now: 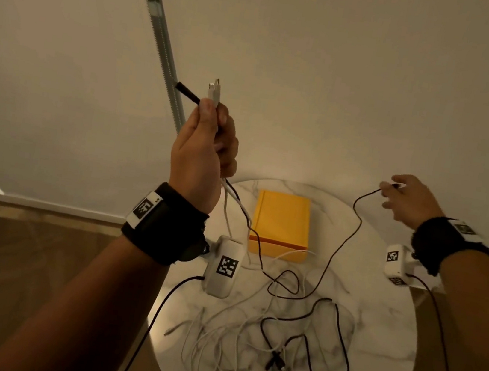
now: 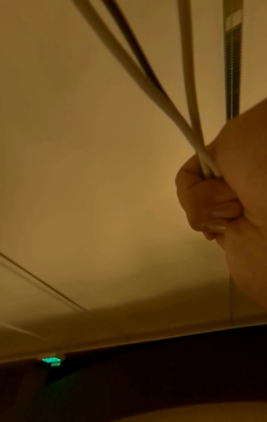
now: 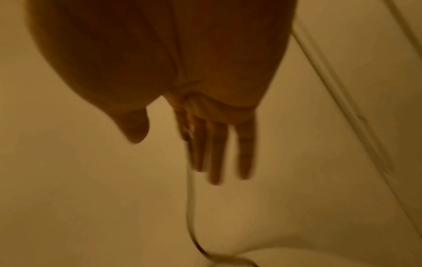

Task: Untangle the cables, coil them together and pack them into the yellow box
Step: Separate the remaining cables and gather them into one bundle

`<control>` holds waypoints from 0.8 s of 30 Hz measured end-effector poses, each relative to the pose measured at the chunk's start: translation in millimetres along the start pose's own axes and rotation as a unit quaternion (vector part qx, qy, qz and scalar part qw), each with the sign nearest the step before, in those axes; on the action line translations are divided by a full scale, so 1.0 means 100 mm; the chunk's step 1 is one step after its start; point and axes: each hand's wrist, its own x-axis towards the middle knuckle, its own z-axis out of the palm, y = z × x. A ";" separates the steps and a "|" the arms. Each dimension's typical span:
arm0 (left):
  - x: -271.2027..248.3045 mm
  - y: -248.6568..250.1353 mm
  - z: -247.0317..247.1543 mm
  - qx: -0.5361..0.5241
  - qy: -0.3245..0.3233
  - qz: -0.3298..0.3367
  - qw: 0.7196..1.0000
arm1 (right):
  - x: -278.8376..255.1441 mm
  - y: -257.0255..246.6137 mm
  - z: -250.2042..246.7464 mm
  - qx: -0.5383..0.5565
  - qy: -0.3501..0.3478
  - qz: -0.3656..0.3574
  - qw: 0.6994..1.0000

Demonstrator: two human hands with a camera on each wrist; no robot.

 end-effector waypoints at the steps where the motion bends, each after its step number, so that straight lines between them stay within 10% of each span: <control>1: 0.01 0.01 0.03 -0.007 -0.009 0.000 1.000 | -0.09 -0.07 0.08 -0.052 -0.018 0.004 0.998; 4: 0.00 -0.05 0.13 -0.035 -0.049 -0.011 0.998 | -0.54 -0.47 0.43 -0.058 -0.149 -0.135 0.978; 7: -0.04 -0.13 0.27 -0.060 -0.089 -0.021 0.994 | -1.11 -0.99 0.81 0.009 -0.345 -0.299 0.889; 10: -0.02 -0.05 0.30 -0.061 -0.107 -0.008 0.992 | -1.37 -1.15 1.04 0.068 -0.438 -0.324 0.836; 19: 0.08 0.39 -0.11 0.113 0.060 0.211 0.969 | -0.50 -0.32 0.63 -0.156 -0.160 -0.296 0.929; 24: 0.11 0.41 -0.38 0.501 0.120 0.357 0.779 | -0.15 0.44 0.34 -0.217 -0.056 -0.179 0.958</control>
